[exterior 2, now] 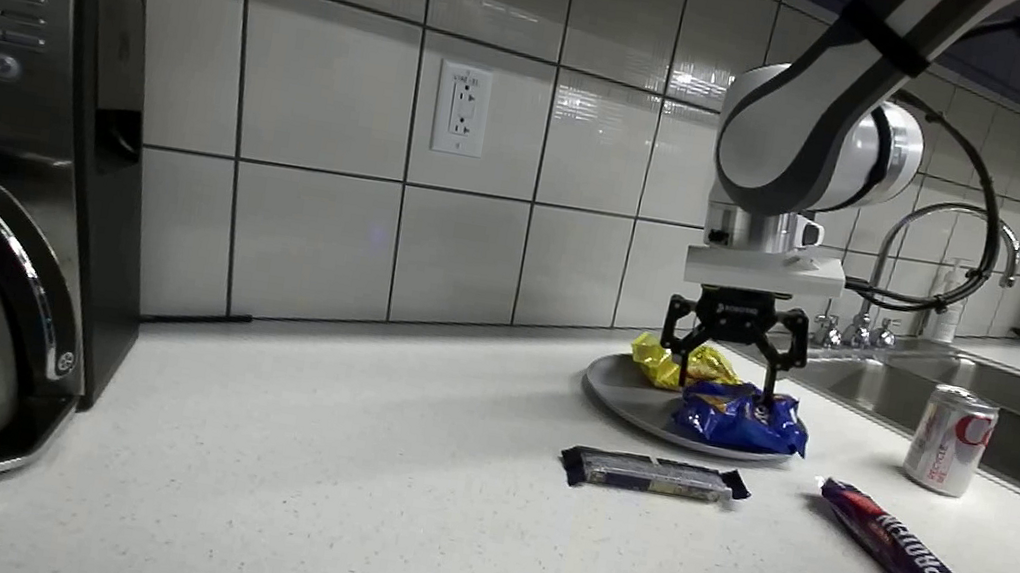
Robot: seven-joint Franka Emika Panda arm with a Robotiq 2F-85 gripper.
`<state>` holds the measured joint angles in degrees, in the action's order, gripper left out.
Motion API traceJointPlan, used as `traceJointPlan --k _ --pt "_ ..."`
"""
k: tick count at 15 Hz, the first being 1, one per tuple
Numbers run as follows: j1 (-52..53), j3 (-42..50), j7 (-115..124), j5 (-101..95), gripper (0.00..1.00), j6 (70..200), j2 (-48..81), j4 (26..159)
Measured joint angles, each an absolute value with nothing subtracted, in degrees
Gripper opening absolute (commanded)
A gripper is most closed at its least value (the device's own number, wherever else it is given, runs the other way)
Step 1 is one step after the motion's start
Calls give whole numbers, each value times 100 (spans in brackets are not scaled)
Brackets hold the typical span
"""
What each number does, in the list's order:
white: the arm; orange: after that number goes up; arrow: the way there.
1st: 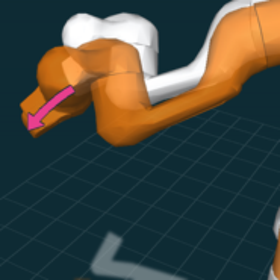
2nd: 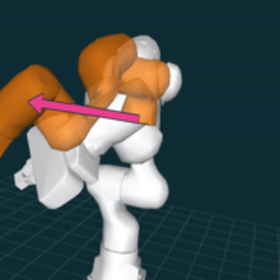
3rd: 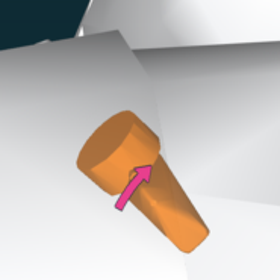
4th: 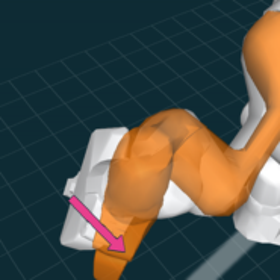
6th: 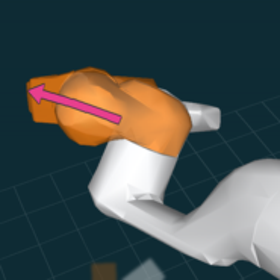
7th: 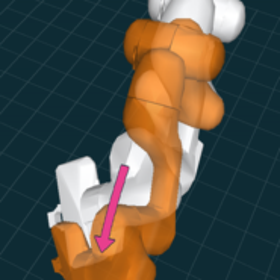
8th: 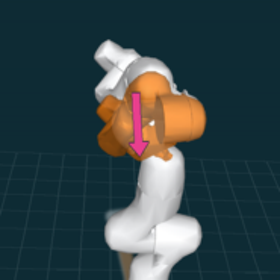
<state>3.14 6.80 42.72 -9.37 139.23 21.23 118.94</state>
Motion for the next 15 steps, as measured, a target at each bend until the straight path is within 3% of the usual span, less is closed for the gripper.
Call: traceJointPlan --k 2,3,4,11,13,15 --pt "314 680 4272 -913 100 13923 2123 11894" --pt "314 680 4272 -901 92 13923 2123 11894" --pt "314 680 4272 -897 72 13923 2123 11894" --pt "314 680 4272 -896 18 13923 2117 11894" --pt "314 682 4272 -896 3 13923 2105 11894" --pt "314 688 4272 -896 0 13925 2081 11894"
